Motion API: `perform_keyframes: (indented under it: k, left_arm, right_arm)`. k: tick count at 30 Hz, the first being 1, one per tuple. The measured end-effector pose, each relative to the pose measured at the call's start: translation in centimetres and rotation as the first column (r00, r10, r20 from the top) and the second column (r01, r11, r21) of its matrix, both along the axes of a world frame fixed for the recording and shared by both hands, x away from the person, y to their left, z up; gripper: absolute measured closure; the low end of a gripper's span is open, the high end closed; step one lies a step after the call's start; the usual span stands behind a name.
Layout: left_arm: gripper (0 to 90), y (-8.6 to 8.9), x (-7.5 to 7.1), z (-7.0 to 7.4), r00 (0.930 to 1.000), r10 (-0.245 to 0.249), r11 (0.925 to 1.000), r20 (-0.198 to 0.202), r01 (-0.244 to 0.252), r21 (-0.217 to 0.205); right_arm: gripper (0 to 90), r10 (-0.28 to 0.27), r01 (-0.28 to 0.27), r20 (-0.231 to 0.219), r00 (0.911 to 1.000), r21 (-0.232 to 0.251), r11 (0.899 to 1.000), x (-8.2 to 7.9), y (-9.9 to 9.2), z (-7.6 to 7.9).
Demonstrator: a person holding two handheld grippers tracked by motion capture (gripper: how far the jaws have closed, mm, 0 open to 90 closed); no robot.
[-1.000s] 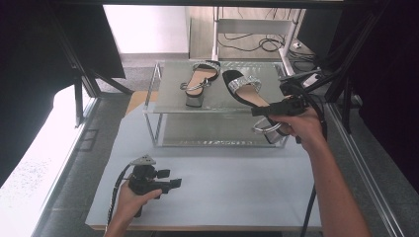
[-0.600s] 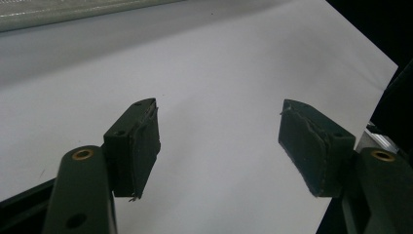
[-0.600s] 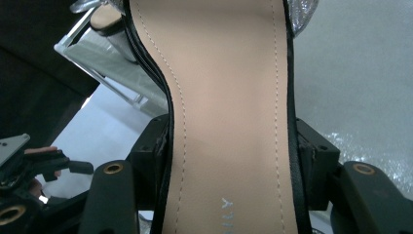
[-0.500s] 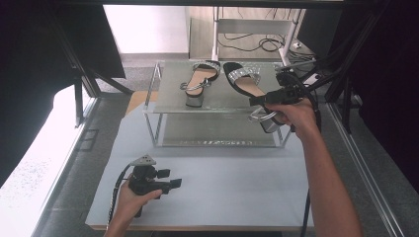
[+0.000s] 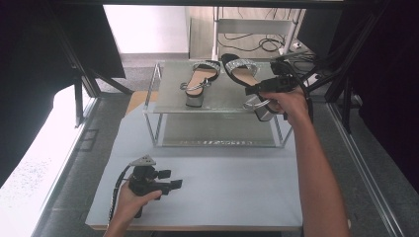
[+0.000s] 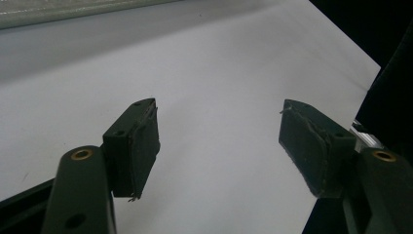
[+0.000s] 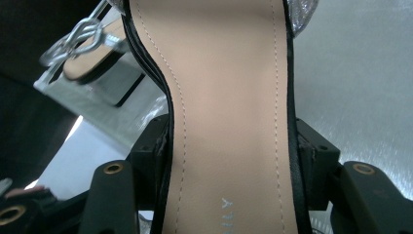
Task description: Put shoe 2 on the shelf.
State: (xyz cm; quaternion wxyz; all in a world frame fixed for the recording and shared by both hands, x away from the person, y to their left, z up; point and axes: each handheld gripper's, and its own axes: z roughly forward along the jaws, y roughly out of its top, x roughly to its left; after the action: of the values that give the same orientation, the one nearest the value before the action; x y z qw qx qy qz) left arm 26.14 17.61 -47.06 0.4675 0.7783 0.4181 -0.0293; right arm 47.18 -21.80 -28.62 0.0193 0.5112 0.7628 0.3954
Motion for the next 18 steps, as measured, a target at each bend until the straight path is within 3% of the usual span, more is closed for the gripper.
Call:
perform_keyframes:
  k: [10, 18]
  left_arm:
    - [31.1, -0.2, -0.2, 0.2, 0.9997, 0.008, 0.9993, 0.024, -0.009, 0.037]
    - [31.2, -0.1, -0.3, 0.2, 0.9998, 0.000, 0.9997, 0.021, -0.001, 0.026]
  right_arm:
    - [41.8, -0.047, 0.046, -0.018, 0.9987, -0.026, 0.999, 2.9, 1.6, -0.3]
    - [41.8, -0.098, 0.096, -0.033, 0.9946, -0.066, 0.993, 4.5, 2.0, -0.8]
